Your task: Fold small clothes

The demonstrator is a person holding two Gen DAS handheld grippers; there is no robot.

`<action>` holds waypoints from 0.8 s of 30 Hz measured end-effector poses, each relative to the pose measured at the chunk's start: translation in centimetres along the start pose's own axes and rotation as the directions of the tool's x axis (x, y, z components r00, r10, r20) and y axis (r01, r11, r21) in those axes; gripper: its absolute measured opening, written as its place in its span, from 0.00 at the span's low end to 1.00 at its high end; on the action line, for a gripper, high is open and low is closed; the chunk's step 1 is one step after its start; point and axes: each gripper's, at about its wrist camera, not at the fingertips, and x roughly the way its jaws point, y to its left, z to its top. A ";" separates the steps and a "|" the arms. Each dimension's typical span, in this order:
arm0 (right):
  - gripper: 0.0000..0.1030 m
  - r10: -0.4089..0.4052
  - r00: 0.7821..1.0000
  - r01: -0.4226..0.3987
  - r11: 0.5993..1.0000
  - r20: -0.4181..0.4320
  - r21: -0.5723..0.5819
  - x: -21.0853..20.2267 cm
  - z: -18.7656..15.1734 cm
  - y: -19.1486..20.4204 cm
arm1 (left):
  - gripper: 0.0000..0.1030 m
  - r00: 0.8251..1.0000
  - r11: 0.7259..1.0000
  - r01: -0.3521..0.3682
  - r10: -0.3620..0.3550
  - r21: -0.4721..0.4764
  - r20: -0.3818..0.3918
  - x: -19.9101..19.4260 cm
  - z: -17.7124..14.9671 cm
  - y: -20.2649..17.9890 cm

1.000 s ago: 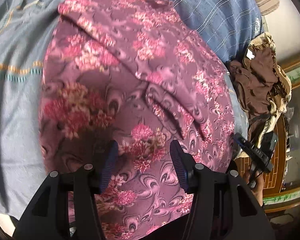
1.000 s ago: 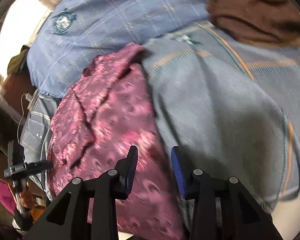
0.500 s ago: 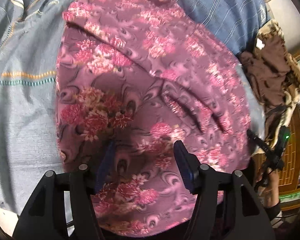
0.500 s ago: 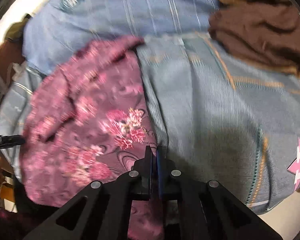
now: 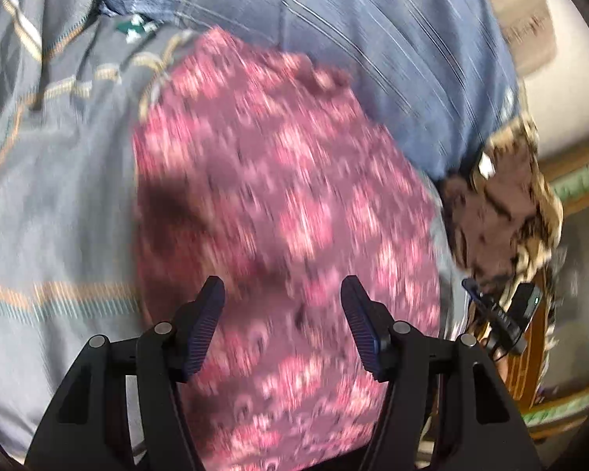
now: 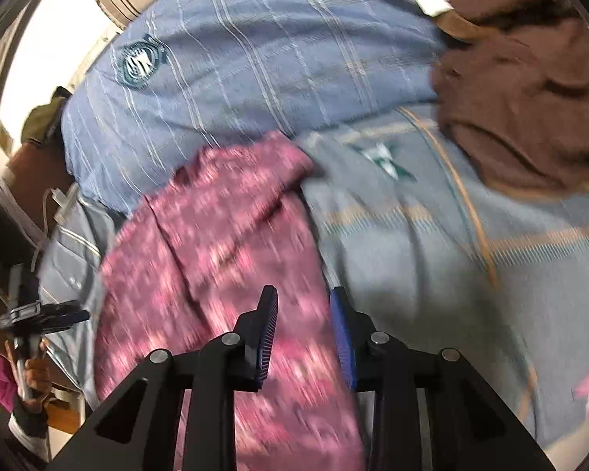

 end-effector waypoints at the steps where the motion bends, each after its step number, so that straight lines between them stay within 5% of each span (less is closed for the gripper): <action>1: 0.32 0.009 1.000 -0.009 1.000 -0.004 -0.009 1.1 1.4 0.6 | 0.59 1.000 1.000 -0.005 0.005 -0.025 -0.009 0.2 1.8 0.5; 6: 0.39 0.059 0.997 -0.059 0.998 -0.040 -0.004 6.9 7.2 2.2 | 0.60 0.999 0.992 -0.019 0.015 -0.124 -0.034 1.4 9.1 2.4; 12: 0.42 0.022 0.996 -0.025 0.999 -0.092 -0.032 14.6 13.8 3.1 | 0.60 0.994 0.982 -0.102 0.094 -0.159 -0.056 4.6 16.0 3.2; 24: 0.46 -0.006 0.976 -0.005 0.999 -0.219 -0.047 26.5 19.1 3.3 | 0.62 0.991 0.965 -0.119 0.101 -0.235 -0.088 9.5 22.6 6.7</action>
